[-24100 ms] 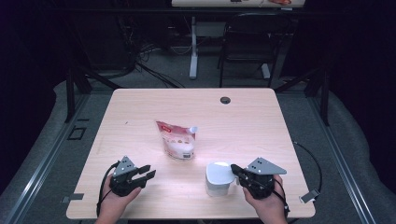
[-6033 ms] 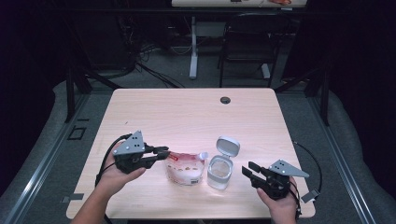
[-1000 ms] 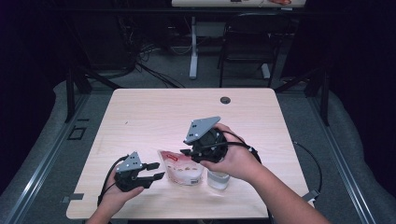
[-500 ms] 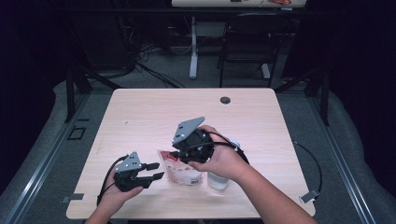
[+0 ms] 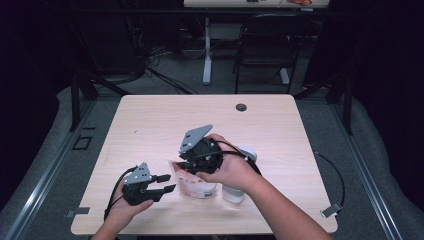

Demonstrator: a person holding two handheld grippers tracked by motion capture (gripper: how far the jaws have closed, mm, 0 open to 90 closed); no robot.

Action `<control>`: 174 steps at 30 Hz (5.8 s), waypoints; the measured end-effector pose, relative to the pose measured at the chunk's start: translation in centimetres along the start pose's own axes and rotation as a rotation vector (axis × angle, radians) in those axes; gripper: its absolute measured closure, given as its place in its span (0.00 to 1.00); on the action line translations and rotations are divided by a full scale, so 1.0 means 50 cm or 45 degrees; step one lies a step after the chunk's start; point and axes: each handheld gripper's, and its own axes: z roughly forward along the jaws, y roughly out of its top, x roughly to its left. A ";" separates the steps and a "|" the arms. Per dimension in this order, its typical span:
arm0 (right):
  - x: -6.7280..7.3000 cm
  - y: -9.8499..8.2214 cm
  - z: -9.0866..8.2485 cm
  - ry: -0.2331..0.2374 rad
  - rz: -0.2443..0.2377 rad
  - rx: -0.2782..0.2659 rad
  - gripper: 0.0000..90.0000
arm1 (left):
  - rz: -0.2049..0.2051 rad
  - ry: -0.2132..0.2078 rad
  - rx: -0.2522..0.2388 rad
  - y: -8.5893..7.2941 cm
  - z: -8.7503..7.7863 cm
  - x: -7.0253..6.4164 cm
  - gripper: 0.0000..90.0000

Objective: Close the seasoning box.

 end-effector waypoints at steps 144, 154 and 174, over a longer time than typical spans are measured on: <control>-0.002 -0.005 -0.053 0.096 -0.079 0.005 1.00 | 0.154 -0.222 0.101 -0.006 0.082 -0.024 0.65; -0.004 -0.012 -0.059 0.101 -0.066 0.005 1.00 | 0.167 -0.216 0.156 -0.001 0.061 -0.025 0.69; -0.017 -0.041 -0.083 0.100 -0.029 -0.008 1.00 | 0.204 -0.228 0.252 0.027 0.036 -0.019 0.71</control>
